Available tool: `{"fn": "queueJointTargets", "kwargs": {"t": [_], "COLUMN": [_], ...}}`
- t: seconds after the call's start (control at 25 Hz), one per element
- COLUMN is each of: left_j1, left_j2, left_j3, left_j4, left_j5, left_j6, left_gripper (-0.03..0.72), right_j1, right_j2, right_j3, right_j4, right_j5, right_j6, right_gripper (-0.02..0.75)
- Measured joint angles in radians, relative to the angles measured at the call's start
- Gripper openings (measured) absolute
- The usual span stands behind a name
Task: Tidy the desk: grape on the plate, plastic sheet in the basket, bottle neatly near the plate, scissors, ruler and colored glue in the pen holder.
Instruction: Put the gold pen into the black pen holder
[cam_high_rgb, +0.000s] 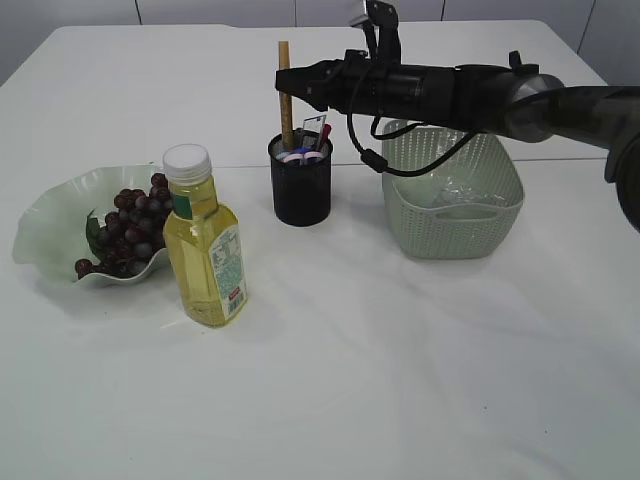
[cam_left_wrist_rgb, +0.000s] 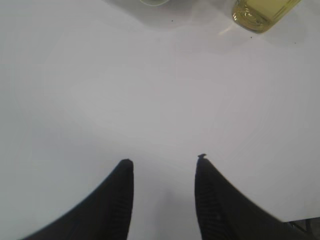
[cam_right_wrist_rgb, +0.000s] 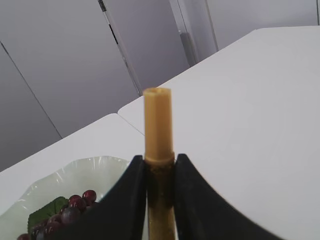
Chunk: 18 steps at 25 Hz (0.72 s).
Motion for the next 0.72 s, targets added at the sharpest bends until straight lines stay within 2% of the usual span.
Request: {"fn": "queueJointTargets", "kwargs": {"t": [0.72], "left_j1": [0.0], "left_j2": [0.0], "left_j3": [0.0], "left_j4": [0.0], "left_j5": [0.002], "left_j6": [0.0], "left_gripper": [0.307], "right_j1": [0.002], "right_j2": [0.017], "right_j3": [-0.046], "right_j4": [-0.005], "right_j5": [-0.034], "right_j6": [-0.061], "right_gripper": [0.15]}}
